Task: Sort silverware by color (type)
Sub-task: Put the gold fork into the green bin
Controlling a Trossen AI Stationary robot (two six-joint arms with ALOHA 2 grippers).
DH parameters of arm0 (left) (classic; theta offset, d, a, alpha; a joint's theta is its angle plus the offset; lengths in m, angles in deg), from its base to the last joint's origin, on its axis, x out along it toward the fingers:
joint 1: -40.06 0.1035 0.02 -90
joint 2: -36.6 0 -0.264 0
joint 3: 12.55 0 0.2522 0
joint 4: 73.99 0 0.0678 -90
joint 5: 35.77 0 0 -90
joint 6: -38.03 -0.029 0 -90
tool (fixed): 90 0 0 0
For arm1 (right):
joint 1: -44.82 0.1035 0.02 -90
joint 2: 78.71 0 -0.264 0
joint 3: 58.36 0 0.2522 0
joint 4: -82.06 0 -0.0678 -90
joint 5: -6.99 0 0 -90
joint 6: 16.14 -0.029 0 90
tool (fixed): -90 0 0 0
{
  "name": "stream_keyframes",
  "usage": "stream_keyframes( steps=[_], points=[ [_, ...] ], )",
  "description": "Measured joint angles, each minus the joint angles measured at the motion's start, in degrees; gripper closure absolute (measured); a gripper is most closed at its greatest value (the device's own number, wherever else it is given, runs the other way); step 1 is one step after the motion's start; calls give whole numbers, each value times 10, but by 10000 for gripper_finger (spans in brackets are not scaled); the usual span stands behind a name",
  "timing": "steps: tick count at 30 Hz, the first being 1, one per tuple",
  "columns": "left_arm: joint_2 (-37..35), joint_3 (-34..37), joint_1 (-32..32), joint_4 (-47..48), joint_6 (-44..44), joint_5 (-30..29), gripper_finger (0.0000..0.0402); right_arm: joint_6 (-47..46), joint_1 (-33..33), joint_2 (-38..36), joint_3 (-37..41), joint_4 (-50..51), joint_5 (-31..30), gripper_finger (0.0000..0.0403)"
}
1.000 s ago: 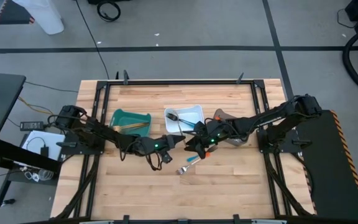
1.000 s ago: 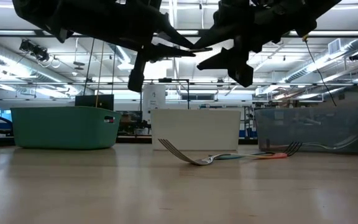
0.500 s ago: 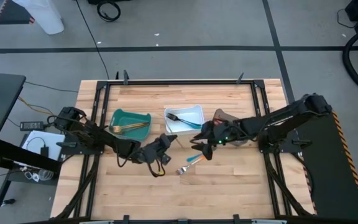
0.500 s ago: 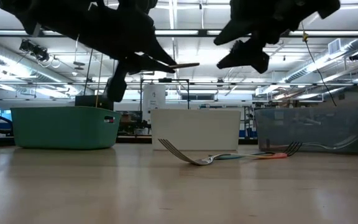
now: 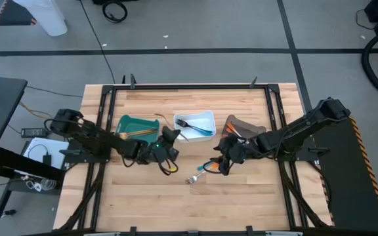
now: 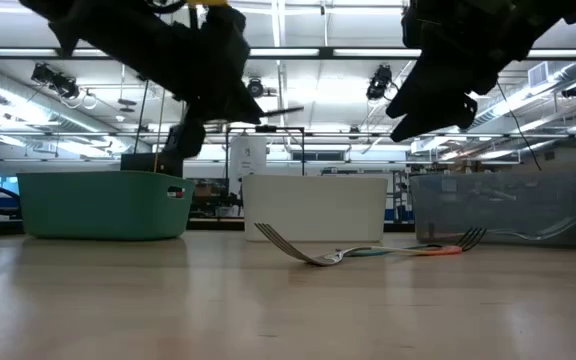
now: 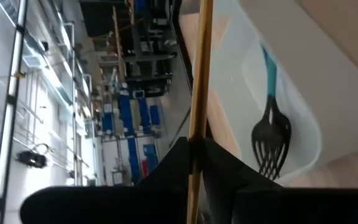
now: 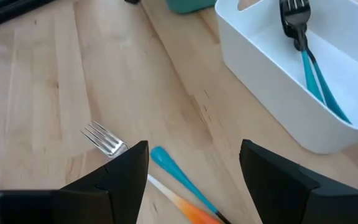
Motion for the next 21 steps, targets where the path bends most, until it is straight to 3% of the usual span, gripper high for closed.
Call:
stream_keyframes(
  steps=[11, 21],
  points=[
    [-110, 0, 33, 227, 241, 26, 371, -27, 32, 5, 48, -67, -47, 147],
    [-125, -84, 107, 550, 561, 174, 369, -32, 32, 5, 78, -92, -43, 147]
  ],
)
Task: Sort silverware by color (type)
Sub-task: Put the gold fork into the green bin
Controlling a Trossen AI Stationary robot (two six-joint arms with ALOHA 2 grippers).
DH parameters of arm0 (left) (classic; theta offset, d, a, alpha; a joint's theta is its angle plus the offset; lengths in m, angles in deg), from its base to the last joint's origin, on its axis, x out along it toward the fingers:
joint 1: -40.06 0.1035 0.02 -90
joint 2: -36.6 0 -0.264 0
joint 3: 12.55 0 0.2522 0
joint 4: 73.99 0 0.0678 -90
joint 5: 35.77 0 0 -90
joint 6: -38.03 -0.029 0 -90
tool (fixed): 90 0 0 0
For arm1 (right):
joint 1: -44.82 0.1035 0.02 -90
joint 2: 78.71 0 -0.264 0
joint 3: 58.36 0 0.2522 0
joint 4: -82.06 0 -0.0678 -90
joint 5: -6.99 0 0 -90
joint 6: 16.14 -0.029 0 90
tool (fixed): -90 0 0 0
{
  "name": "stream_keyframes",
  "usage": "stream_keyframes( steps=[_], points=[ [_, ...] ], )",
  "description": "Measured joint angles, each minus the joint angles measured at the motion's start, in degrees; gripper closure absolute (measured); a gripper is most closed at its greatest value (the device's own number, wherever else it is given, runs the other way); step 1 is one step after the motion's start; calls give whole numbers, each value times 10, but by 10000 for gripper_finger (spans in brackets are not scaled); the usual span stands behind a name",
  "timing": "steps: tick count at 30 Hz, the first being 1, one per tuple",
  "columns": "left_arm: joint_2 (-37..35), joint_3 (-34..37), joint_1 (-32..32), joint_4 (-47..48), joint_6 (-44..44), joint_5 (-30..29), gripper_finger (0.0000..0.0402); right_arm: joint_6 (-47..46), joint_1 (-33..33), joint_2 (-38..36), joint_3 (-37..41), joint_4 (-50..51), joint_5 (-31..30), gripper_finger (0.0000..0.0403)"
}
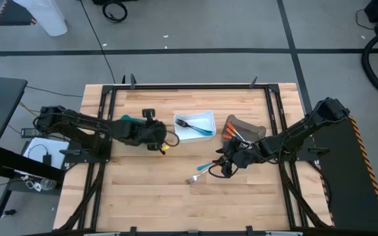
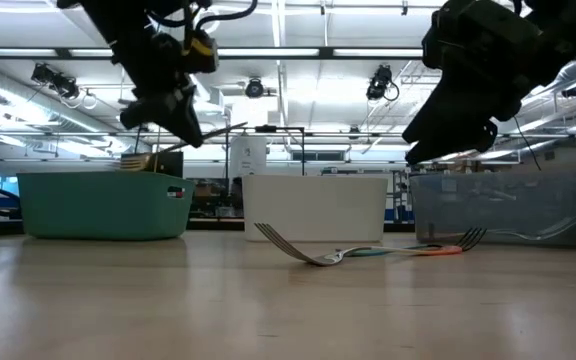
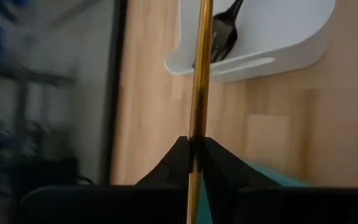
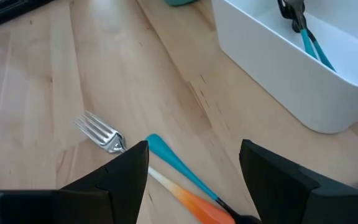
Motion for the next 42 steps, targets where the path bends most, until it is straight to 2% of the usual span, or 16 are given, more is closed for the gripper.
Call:
stream_keyframes(
  steps=[6, 13, 16, 21, 24, 28, 31, 42],
  points=[
    [0, -59, 26, 100, 69, 71, 369, -1, 0, 0, 2, -9, 0, 147],
    [3, -63, 64, 214, 116, 172, 367, 4, 0, 0, 2, -2, 6, 147],
    [5, -63, 74, 268, 132, 191, 367, 5, -4, 0, 2, 0, 16, 147],
    [4, -63, 78, 298, 137, 199, 366, 5, -15, 0, 2, 3, 18, 147],
    [6, -63, 83, 305, 135, 231, 366, 6, -22, 0, 2, 5, 22, 147],
    [7, -63, 91, 319, 138, 281, 366, 0, -33, 0, 1, -1, 56, 147],
    [7, -63, 93, 331, 131, 283, 366, -12, -38, 0, 1, -3, 77, 147],
    [7, -63, 160, 325, 76, 278, 366, -11, -36, 0, 1, -33, 76, 147]
  ],
)
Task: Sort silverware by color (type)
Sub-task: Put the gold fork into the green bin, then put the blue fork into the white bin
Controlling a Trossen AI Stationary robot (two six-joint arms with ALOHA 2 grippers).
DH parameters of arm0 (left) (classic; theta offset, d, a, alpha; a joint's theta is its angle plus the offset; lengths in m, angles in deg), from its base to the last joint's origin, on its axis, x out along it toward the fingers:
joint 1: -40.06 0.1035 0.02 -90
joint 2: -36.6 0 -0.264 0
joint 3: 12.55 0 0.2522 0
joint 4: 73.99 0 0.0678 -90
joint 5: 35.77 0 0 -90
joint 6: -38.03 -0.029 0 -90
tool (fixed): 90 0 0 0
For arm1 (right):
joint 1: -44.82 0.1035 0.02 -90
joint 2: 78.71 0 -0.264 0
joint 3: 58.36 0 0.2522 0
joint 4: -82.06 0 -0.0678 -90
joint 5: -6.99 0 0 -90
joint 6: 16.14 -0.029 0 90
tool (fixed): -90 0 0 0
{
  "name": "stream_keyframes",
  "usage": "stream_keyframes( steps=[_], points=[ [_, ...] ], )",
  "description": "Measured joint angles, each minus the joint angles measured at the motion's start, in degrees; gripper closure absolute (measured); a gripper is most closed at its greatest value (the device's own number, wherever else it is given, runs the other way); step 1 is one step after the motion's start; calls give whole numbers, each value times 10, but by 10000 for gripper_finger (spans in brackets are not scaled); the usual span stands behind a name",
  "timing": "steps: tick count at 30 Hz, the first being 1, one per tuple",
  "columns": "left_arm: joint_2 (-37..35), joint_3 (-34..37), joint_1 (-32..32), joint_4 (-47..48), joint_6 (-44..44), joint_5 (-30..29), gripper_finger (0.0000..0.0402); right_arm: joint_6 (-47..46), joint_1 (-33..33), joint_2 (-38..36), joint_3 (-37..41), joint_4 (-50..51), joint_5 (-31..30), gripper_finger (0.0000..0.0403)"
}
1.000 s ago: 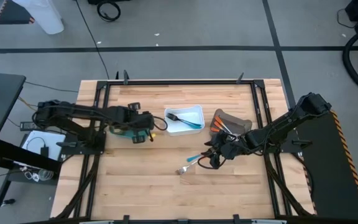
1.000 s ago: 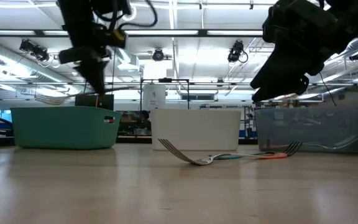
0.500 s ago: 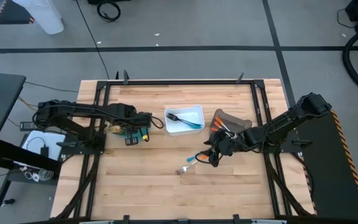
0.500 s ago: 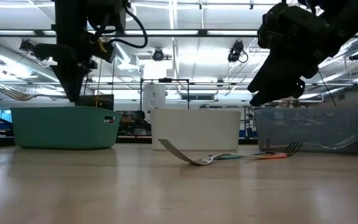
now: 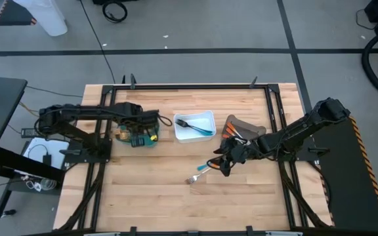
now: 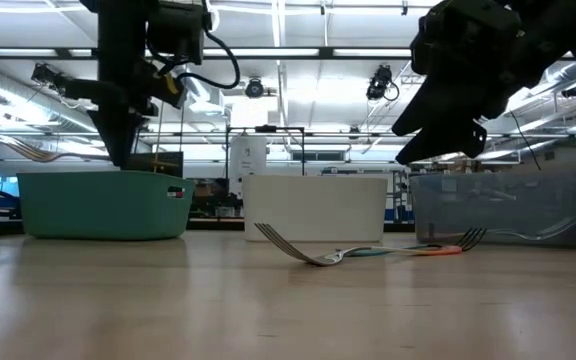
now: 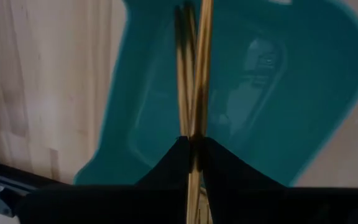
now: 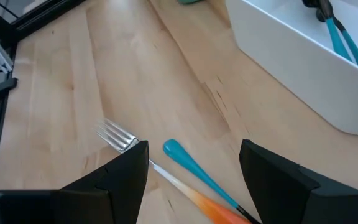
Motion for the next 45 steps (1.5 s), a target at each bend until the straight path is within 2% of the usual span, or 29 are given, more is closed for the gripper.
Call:
stream_keyframes(
  steps=[5, 10, 15, 20, 28, 32, 35, 42, 45],
  points=[
    [7, 0, 29, 0, -5, 17, 366, 1, 1, 0, 0, -9, -1, 147],
    [54, 0, 35, 2, 6, 39, 366, 13, 2, 0, 0, -24, -2, 147],
    [104, 0, 42, 1, 1, 41, 365, 17, 9, 0, 0, -28, 0, 147],
    [124, -6, 55, -13, 7, 36, 360, 23, 21, 0, 0, -30, -2, 147],
    [125, -73, 48, -2, 5, 35, 274, 34, 37, 0, 0, -24, -13, 147],
    [125, -124, 29, 0, 10, 34, 256, 50, 46, 0, 0, -8, -18, 147],
    [124, -148, -2, -37, 20, 33, 258, 78, 57, 0, 0, -1, -18, 147],
    [130, -149, -90, -211, 37, 35, 260, 235, 86, 0, 6, 4, -39, 152],
    [129, -149, -121, -291, 56, 34, 260, 264, 87, 0, 15, 3, -45, 157]
  ],
)
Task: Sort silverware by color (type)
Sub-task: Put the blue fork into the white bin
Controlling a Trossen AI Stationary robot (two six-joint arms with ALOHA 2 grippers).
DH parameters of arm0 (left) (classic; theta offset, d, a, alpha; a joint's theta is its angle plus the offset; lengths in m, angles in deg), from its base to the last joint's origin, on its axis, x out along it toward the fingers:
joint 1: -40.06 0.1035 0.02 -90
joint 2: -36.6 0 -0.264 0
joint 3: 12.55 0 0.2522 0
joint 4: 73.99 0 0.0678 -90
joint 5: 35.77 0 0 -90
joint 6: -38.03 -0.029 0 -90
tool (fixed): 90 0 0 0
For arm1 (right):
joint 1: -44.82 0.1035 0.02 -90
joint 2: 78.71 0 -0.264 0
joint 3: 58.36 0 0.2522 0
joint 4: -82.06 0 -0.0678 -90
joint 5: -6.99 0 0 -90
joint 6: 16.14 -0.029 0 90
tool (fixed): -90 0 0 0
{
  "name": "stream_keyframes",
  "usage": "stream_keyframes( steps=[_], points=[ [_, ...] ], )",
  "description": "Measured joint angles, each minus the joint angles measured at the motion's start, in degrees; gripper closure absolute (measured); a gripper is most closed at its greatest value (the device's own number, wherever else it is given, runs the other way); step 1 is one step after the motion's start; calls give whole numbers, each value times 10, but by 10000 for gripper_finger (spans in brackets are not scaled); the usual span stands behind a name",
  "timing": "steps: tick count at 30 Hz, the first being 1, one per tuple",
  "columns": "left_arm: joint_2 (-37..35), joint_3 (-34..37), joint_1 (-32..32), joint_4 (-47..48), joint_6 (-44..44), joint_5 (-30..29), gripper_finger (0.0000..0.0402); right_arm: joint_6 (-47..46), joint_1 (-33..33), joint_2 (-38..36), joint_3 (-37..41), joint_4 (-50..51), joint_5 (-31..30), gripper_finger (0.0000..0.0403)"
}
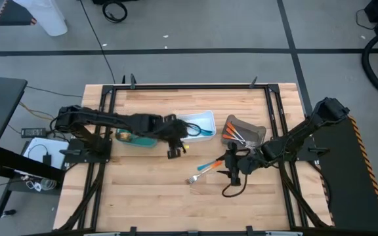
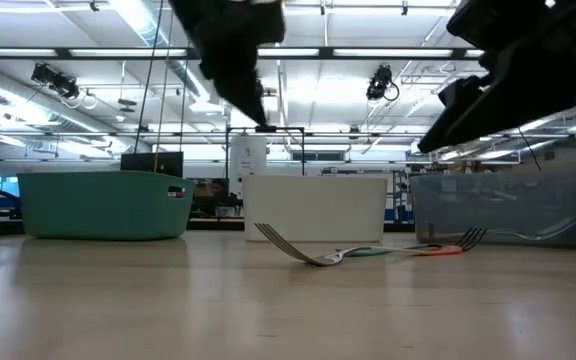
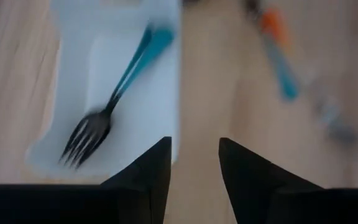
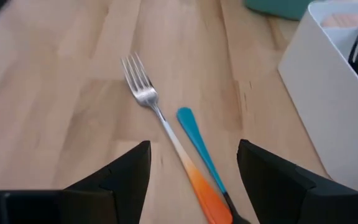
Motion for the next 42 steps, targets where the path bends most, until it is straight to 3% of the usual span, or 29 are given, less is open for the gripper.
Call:
stream_keyframes(
  steps=[6, 9, 19, 30, 37, 42],
  points=[
    [0, 0, -52, -124, 10, -4, 260, -10, -13, 0, 19, 5, -1, 165],
    [0, 10, -72, -183, 8, -38, 260, -30, -23, 0, 20, 17, -1, 170],
    [0, 127, -96, -374, 25, -68, 260, -44, -38, 0, 20, 39, 1, 194],
    [34, 138, -102, -395, 41, -69, 260, -70, -48, 5, 20, 57, 13, 196],
    [52, 138, -101, -417, 40, -69, 260, -57, -60, 68, 6, 52, 16, 196],
    [52, 138, -105, -413, 39, -68, 260, -55, -68, 103, -41, 121, 14, 196]
  ],
)
